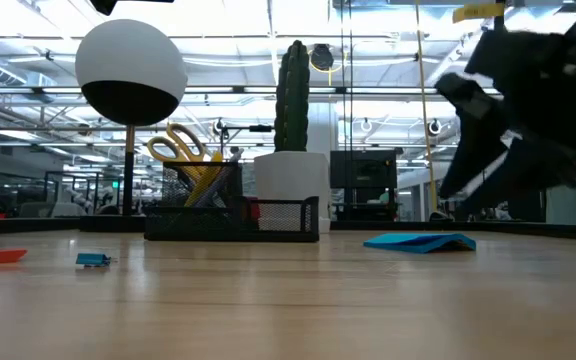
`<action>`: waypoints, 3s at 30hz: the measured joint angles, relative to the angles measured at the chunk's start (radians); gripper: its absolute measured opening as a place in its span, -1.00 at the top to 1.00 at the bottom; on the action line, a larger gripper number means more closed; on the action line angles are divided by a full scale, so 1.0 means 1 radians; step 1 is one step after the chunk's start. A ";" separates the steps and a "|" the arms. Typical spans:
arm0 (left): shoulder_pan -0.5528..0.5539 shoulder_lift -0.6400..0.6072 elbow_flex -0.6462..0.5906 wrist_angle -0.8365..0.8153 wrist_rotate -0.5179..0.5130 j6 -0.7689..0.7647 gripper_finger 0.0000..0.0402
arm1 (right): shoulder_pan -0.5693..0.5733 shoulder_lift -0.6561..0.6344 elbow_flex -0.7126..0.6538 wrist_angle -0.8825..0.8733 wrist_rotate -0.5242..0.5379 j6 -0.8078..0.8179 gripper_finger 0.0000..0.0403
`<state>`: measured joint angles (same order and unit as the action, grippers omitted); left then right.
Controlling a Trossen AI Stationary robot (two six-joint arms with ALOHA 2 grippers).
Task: Pick and place office supplies into organizer
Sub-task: Put the note pads into the desk organizer
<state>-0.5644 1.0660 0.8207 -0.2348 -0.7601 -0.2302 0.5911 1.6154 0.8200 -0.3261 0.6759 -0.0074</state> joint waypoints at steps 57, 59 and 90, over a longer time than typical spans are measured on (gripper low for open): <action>0.004 0.000 0.000 0.000 0.000 -0.017 0.48 | -0.108 0.079 -0.021 0.022 -0.025 -0.032 0.52; 0.004 0.000 0.000 0.000 0.000 -0.017 0.48 | -0.108 0.079 -0.032 0.039 -0.023 -0.032 0.53; 0.011 0.000 0.000 0.000 0.000 -0.022 0.48 | -0.204 0.069 -0.138 0.368 -0.082 -0.177 0.99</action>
<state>-0.5533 1.0660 0.8207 -0.2344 -0.7605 -0.2523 0.3870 1.6841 0.6820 0.0417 0.5938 -0.1842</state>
